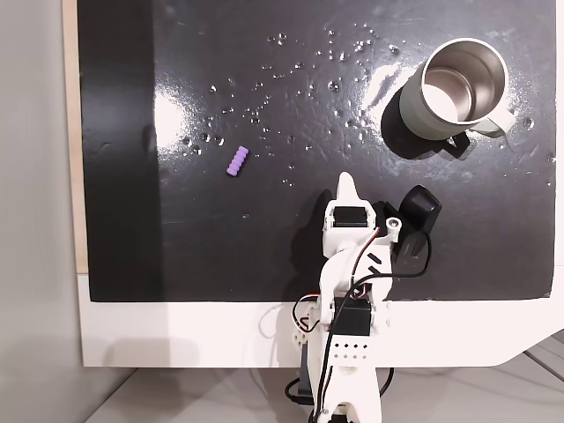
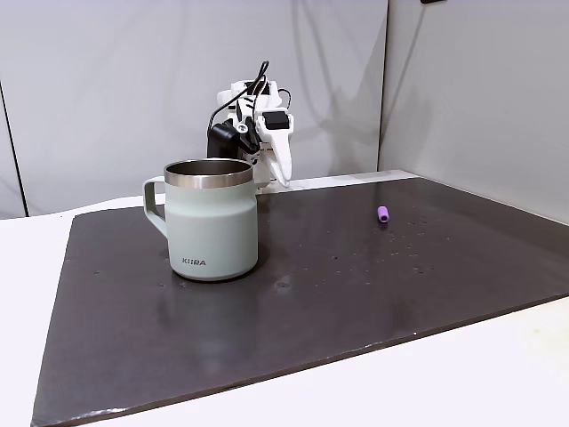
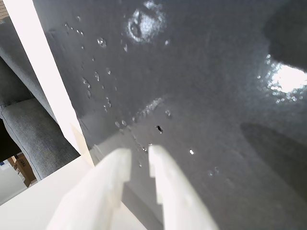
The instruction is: Grasp a pengrip and put it in the cup.
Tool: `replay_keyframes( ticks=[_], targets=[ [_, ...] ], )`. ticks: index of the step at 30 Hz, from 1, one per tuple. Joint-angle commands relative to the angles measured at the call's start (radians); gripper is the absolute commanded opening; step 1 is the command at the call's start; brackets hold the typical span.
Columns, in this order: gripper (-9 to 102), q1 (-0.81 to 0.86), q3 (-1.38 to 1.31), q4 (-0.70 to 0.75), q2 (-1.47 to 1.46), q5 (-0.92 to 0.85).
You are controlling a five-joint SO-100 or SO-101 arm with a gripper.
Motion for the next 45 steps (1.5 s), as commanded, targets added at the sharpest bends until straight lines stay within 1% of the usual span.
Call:
replay_keyframes(
  ticks=[1, 12, 15, 19, 31, 38, 45],
  targets=[
    [0, 0.035, -0.006, 0.000, 0.009, 0.044],
    [0, 0.035, -0.018, 0.014, 0.009, 0.034],
    [0, 0.018, -0.104, 0.038, 0.009, -0.003],
    [0, -0.054, -0.291, 0.106, -0.017, -0.048],
    [0, -0.253, -0.940, 0.359, -0.588, -0.132],
    [0, -0.356, -1.201, 0.468, -0.914, -0.184],
    [0, -0.434, -1.442, 0.577, -1.262, -0.184]
  ],
)
